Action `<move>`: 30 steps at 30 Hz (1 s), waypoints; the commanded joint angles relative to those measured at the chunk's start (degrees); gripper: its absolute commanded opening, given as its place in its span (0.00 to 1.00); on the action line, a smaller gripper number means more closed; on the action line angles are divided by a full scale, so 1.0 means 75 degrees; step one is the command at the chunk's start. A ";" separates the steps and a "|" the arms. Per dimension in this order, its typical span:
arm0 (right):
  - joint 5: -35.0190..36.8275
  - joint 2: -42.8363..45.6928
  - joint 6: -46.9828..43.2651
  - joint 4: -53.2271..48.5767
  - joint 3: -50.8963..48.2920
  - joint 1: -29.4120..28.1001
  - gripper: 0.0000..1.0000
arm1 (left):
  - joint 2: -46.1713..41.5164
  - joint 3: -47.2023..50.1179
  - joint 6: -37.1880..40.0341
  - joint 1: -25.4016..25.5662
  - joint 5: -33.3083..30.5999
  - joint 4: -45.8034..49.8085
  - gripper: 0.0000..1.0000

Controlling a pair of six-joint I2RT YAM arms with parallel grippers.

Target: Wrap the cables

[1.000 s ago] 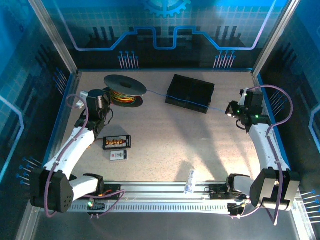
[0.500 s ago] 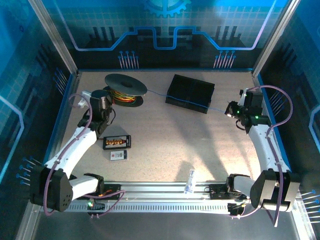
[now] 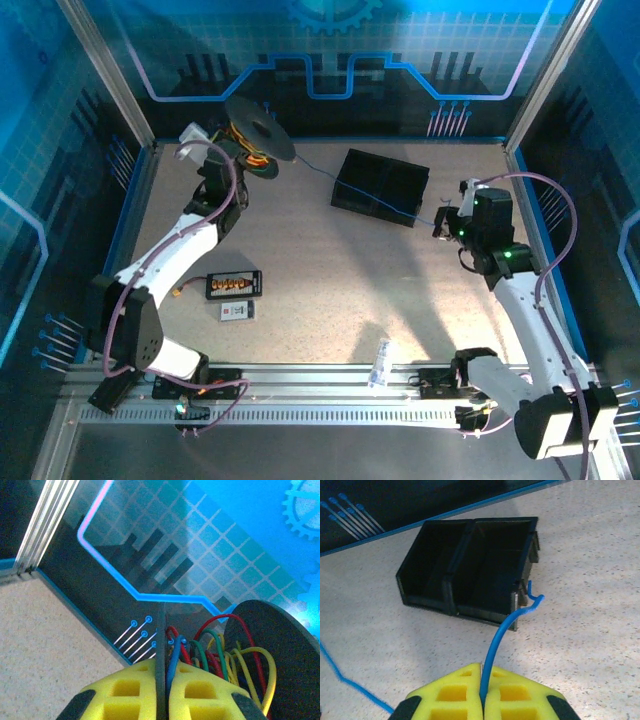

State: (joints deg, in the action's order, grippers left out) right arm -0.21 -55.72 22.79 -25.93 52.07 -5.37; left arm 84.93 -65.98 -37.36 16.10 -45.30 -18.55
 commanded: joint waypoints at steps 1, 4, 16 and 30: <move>0.0864 0.0331 -0.0041 -0.0864 0.0348 -0.0331 0.00 | 0.0078 -0.0516 0.1420 -0.0219 -0.1759 -0.1270 0.00; 0.1009 0.0419 -0.0022 -0.1063 0.0625 -0.0721 0.00 | 0.0188 -0.0616 0.1786 -0.0146 -0.1707 -0.1183 0.00; 0.1877 0.0700 -0.0072 -0.1646 0.1490 -0.1930 0.00 | 0.0747 -0.1192 0.2866 0.0007 -0.1677 -0.0362 0.00; 0.1972 0.0844 -0.0031 -0.1780 0.1602 -0.2116 0.00 | 0.0958 -0.1907 0.2863 0.0010 -0.0717 0.1097 0.00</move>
State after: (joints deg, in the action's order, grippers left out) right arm 10.37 -51.83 23.14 -35.68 61.52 -20.67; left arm 92.20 -75.90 -19.27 18.15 -45.69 -9.41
